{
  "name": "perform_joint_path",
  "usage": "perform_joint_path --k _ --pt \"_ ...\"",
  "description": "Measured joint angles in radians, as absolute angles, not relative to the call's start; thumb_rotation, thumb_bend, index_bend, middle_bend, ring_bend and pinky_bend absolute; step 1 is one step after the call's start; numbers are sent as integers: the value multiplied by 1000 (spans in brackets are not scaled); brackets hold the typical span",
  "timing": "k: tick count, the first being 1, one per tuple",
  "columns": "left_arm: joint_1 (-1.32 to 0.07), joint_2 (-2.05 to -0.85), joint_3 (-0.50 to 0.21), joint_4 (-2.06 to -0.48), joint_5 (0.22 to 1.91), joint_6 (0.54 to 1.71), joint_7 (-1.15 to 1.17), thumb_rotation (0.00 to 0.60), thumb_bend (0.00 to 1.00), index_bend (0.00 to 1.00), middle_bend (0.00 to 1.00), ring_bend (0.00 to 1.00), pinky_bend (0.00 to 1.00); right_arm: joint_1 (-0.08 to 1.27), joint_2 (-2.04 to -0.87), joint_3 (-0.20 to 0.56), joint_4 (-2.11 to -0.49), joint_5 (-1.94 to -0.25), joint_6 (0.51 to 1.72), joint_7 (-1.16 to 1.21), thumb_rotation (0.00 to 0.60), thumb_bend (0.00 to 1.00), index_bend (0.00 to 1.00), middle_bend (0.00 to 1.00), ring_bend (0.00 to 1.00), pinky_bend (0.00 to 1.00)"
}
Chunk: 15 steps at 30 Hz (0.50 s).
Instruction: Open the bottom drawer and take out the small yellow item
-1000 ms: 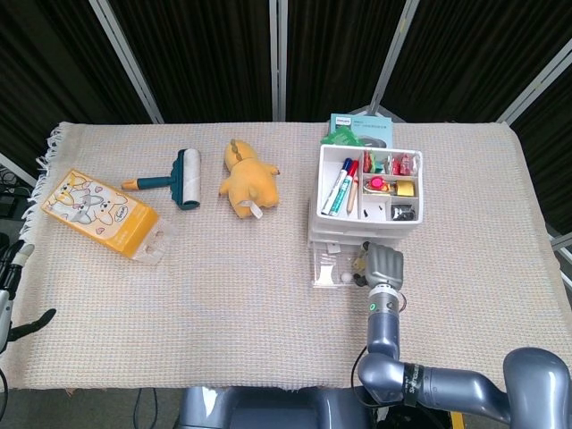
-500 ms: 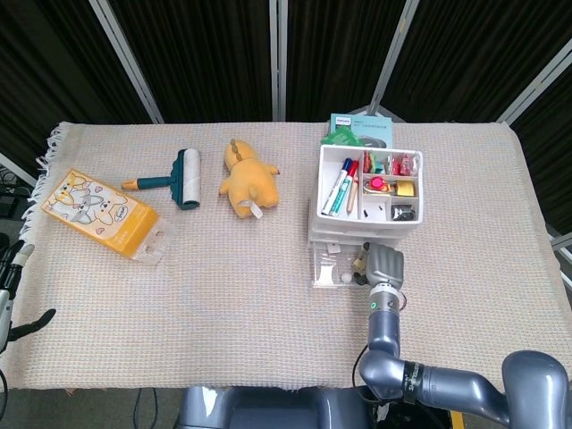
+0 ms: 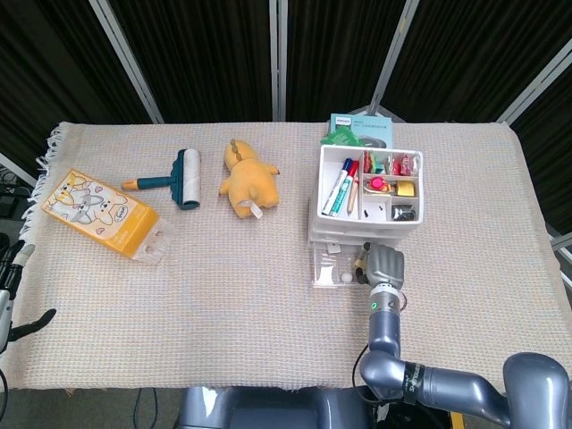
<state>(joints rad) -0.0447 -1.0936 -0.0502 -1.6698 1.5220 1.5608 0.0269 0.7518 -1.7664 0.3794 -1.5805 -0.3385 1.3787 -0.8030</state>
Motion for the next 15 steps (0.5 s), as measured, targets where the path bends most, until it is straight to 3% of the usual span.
perform_joint_path --k 15 --pt "-46 -1093 -50 -1671 1520 1557 29 600 172 0 0 0 0 744 -1753 380 -1627 -360 1394 -811 600 327 551 1000 1000 830"
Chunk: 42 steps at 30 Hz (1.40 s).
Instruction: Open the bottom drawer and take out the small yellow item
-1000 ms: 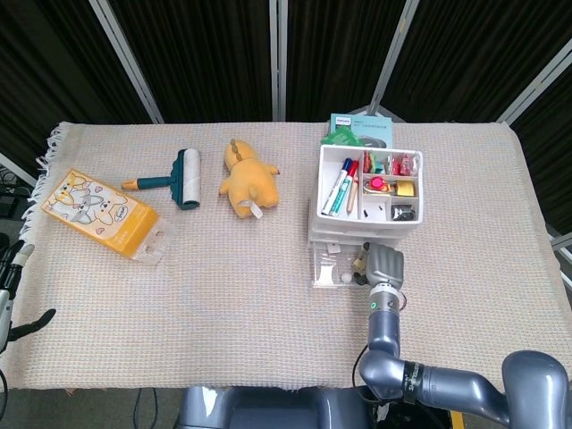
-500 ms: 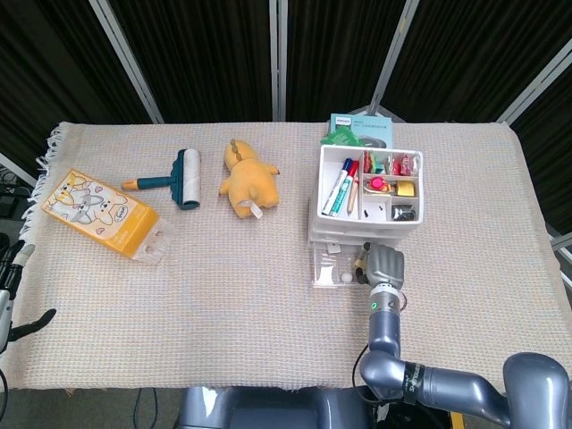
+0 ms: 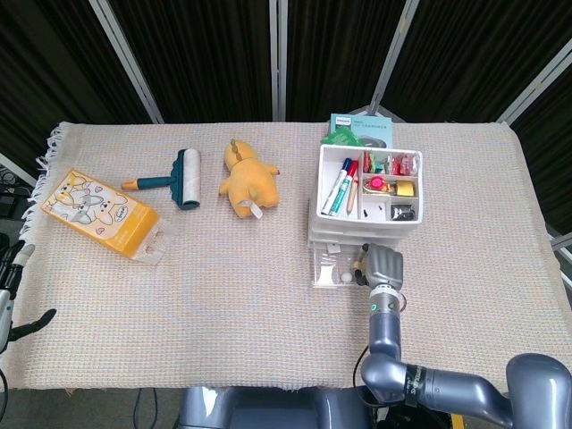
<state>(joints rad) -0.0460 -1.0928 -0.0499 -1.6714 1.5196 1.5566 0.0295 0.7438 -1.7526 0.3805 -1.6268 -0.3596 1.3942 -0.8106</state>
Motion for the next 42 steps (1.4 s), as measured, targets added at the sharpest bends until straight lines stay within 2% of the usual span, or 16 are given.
perform_joint_path --k 16,28,35,42 --pt "-45 -1095 -48 -1674 1523 1558 39 600 173 0 0 0 0 705 -1643 373 -1834 -425 1466 -815 600 327 558 1000 1000 830" --pt "-44 -1097 -45 -1679 1526 1561 53 600 173 0 0 0 0 593 -1415 367 -2021 -518 1474 -698 600 327 561 1000 1000 830" --pt "-42 -1101 -44 -1681 1529 1565 64 600 174 0 0 0 0 516 -1311 334 -2008 -567 1442 -596 600 327 556 1000 1000 830" --pt "-45 -1105 -45 -1682 1528 1561 76 600 174 0 0 0 0 460 -1266 308 -1892 -545 1314 -457 600 326 549 1000 1000 830"
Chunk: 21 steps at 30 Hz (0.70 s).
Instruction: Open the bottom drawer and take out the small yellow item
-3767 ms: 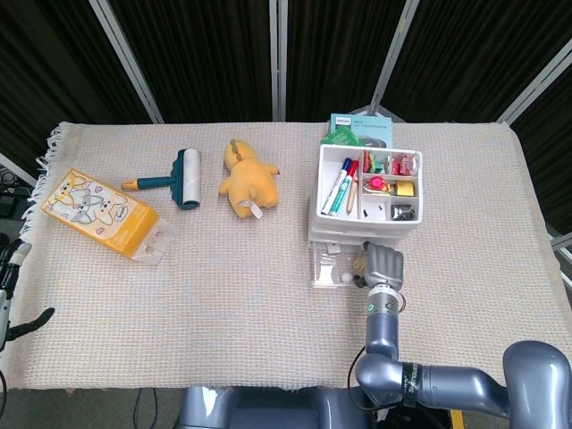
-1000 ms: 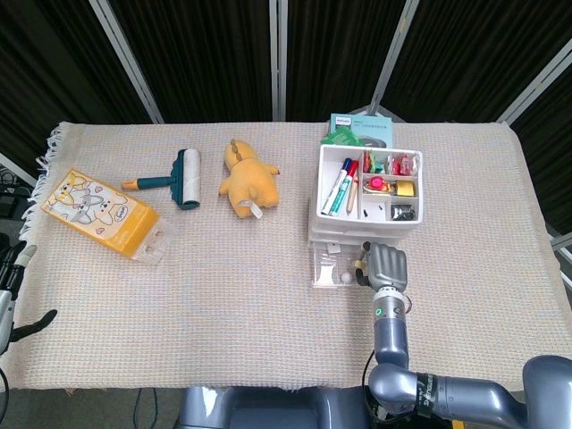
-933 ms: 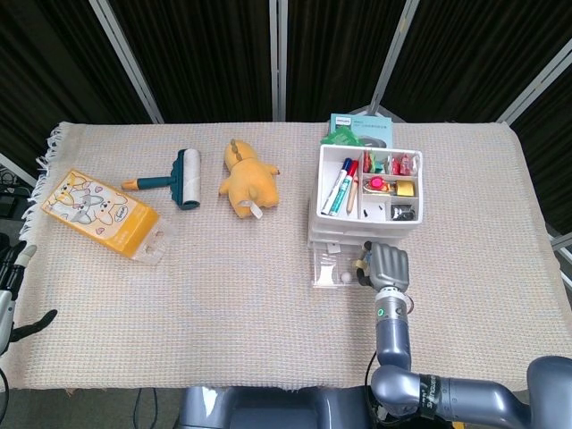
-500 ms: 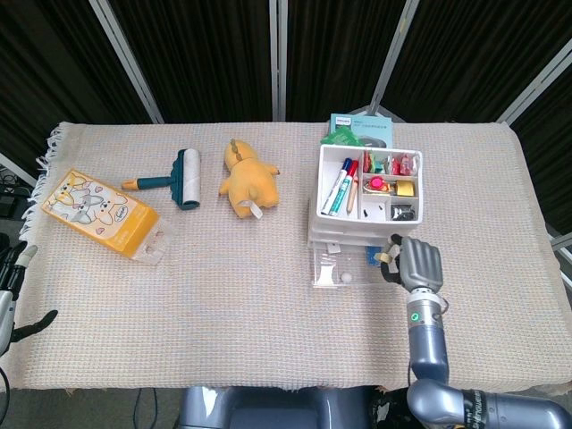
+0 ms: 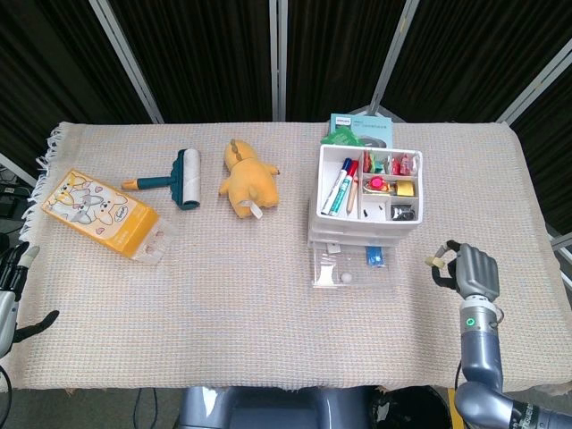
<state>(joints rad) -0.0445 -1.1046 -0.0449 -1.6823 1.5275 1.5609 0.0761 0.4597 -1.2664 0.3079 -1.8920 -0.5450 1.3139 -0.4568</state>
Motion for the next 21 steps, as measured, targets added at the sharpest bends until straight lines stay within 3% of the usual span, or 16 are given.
perform_joint_path --k 6,11,19,21 --pt "-47 -1108 -45 -1684 1525 1556 88 600 175 0 0 0 0 429 -1264 281 -1768 -540 1226 -377 600 323 539 1000 1000 830" --pt "-49 -1110 -45 -1685 1522 1551 94 600 175 0 0 0 0 415 -1272 263 -1699 -541 1176 -338 600 256 477 1000 1000 831" --pt "-48 -1110 -46 -1682 1519 1551 93 600 176 0 0 0 0 394 -1263 255 -1686 -585 1154 -282 600 226 421 995 997 818" --pt "-48 -1110 -46 -1681 1518 1552 92 600 175 0 0 0 0 384 -1257 253 -1696 -609 1158 -261 600 218 409 948 954 774"
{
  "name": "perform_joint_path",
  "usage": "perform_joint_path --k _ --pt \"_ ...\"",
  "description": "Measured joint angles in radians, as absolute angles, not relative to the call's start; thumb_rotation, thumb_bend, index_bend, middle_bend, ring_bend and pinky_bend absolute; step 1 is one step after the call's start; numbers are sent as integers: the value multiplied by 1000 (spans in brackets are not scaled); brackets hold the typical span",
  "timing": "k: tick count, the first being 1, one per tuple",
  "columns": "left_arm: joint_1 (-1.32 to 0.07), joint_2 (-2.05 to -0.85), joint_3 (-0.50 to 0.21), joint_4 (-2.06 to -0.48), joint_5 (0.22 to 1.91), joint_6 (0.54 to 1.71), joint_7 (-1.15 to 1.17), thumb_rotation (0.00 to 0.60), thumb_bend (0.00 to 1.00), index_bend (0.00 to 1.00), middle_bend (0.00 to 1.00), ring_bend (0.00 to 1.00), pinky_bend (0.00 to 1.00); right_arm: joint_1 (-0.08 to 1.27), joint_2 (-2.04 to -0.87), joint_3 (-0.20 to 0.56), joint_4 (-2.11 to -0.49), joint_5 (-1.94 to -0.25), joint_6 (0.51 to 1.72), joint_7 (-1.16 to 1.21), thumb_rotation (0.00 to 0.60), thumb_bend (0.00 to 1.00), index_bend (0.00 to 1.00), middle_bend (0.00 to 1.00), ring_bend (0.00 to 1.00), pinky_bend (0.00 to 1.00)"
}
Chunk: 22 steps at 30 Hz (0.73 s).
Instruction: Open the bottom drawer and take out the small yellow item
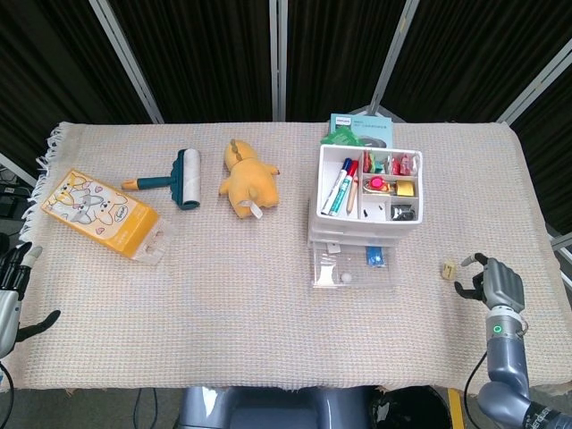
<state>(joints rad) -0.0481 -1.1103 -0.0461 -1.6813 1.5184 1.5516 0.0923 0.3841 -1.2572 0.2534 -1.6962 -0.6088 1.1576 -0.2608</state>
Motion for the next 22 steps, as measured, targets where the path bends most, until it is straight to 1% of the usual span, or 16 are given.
perform_joint_path --k 1,2,3,4,5,8,9,10,12,13,17,19,22 --pt "-48 -1111 -46 -1681 1518 1552 92 600 175 0 0 0 0 379 -1255 252 -1699 -623 1162 -251 600 213 403 883 897 728" --pt "-48 -1111 -47 -1680 1518 1553 92 600 175 0 0 0 0 373 -1254 251 -1702 -640 1169 -242 600 208 395 791 817 668" --pt "-48 -1112 -47 -1679 1516 1553 92 600 176 0 0 0 0 365 -1253 249 -1704 -667 1182 -228 600 206 387 719 754 619" --pt "-48 -1113 -48 -1678 1515 1553 94 600 176 0 0 0 0 357 -1254 246 -1703 -691 1195 -217 600 203 366 605 652 537" --pt "-48 -1115 -49 -1677 1512 1553 97 600 176 0 0 0 0 350 -1256 243 -1701 -717 1211 -207 600 201 348 531 579 483" --pt "-48 -1123 -51 -1672 1508 1553 107 600 175 0 0 0 0 319 -1271 223 -1680 -834 1274 -158 600 183 234 228 235 296" --pt "-48 -1126 -52 -1670 1507 1554 110 600 176 0 0 0 0 311 -1275 215 -1671 -871 1287 -138 600 173 196 164 159 252" --pt "-48 -1129 -53 -1668 1507 1555 113 600 176 0 0 0 0 302 -1278 207 -1661 -910 1298 -115 600 154 134 83 72 166" --pt "-49 -1138 -56 -1659 1507 1560 117 600 176 0 0 0 0 285 -1282 183 -1634 -1006 1314 -54 600 122 48 7 3 41" --pt "-49 -1141 -57 -1655 1507 1561 120 600 176 0 0 0 0 279 -1281 171 -1620 -1047 1319 -30 600 105 21 0 0 5" --pt "-52 -1153 -66 -1640 1497 1562 123 600 174 0 0 0 0 255 -1262 117 -1528 -1213 1346 36 600 53 0 0 0 0" --pt "-54 -1157 -68 -1635 1489 1557 125 600 164 0 0 0 0 246 -1251 99 -1488 -1260 1362 52 600 26 0 0 0 0" --pt "-58 -1163 -70 -1628 1482 1549 139 600 134 0 0 0 0 234 -1234 72 -1442 -1328 1387 66 600 17 0 0 0 0"
